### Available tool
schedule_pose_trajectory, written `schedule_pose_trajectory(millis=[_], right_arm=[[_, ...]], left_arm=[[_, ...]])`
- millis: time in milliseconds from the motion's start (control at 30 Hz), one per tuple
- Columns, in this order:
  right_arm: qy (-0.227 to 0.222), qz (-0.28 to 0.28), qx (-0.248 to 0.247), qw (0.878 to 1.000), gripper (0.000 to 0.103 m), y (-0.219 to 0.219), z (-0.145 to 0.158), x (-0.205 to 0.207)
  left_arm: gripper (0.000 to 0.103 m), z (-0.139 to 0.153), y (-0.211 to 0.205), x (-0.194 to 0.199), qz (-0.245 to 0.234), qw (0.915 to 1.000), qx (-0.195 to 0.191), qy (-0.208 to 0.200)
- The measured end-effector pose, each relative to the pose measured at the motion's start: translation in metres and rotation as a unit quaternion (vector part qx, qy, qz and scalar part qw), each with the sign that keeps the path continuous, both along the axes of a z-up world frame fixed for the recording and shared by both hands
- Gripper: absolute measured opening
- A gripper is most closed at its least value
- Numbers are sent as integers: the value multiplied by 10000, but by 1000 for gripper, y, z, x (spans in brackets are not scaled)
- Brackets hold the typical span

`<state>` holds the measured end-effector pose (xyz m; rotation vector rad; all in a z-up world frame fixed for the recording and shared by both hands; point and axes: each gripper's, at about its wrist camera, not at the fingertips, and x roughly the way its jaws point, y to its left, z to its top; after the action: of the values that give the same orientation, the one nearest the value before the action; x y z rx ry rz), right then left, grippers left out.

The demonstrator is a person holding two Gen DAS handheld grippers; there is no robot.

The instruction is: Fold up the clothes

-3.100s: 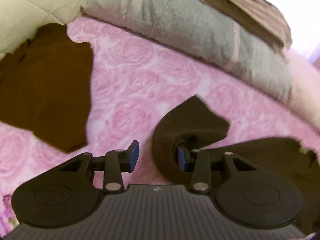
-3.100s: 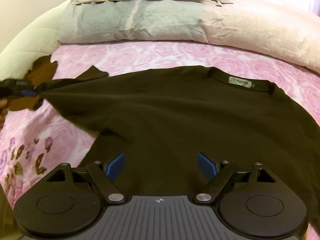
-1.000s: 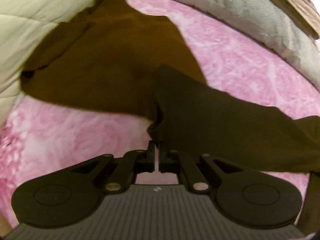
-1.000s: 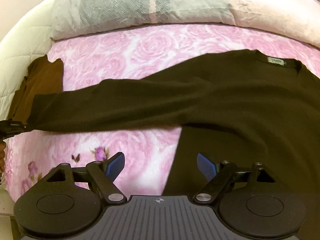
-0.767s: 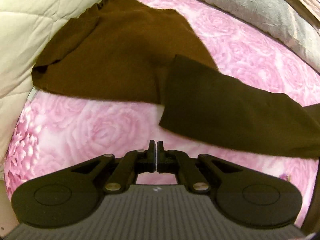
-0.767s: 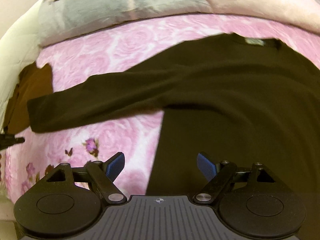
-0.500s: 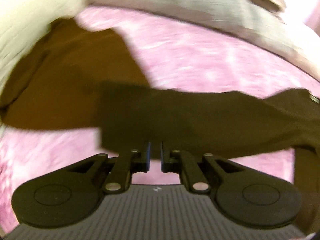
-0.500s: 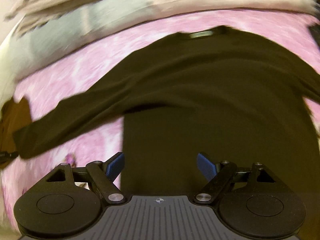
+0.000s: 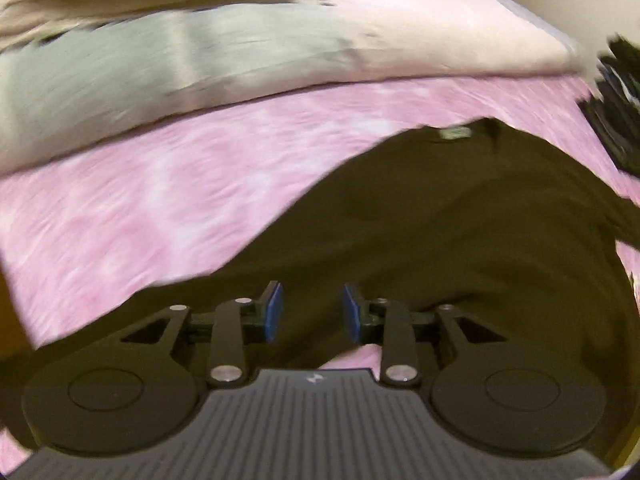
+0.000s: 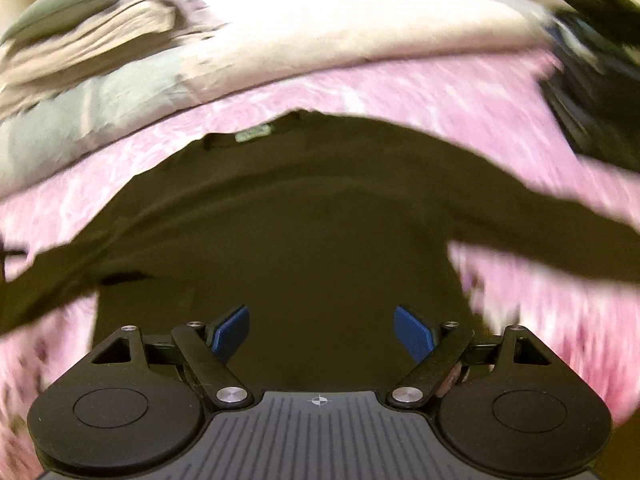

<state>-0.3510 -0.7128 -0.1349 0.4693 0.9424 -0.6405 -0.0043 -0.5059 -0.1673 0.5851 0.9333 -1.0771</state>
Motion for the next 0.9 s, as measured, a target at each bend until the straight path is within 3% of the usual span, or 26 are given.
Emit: schedule_pose_trajectory(millis=[200, 333, 567, 600, 633, 700, 733, 767, 800, 833, 900], right_arm=[[-119, 1766, -465, 9831, 83, -107, -17, 38], [-74, 2362, -532, 9702, 82, -164, -34, 72], [156, 3194, -830, 9439, 80, -223, -87, 129], [186, 3241, -849, 9420, 72, -228, -96, 137], [221, 3296, -863, 9399, 56, -233, -103, 145], [254, 3406, -848, 9360, 54, -241, -117, 160], [236, 3462, -802, 9344, 54, -242, -122, 166], [247, 3518, -775, 9325, 48, -242, -127, 172], [311, 3584, -748, 9301, 35, -241, -132, 178], [434, 3639, -732, 9275, 0, -239, -136, 183], [506, 3611, -842, 9273, 0, -240, -133, 188]], left_arm=[[35, -28, -101, -33, -711, 9965, 212, -376], [35, -53, -157, -33, -1146, 9902, 369, -705], [35, -117, -221, 2, -1733, 9767, 575, -1131], [37, -124, -225, 7, -1772, 9764, 572, -1092], [37, -127, -226, 12, -1763, 9778, 510, -1012], [31, -129, -226, 21, -1676, 9822, 336, -779], [14, -128, -224, 24, -1634, 9841, 289, -641], [4, -124, -224, 26, -1599, 9850, 248, -607], [4, -119, -224, 26, -1569, 9853, 213, -645], [4, -114, -224, 27, -1540, 9856, 177, -683], [4, -102, -231, 31, -1451, 9864, 39, -774]])
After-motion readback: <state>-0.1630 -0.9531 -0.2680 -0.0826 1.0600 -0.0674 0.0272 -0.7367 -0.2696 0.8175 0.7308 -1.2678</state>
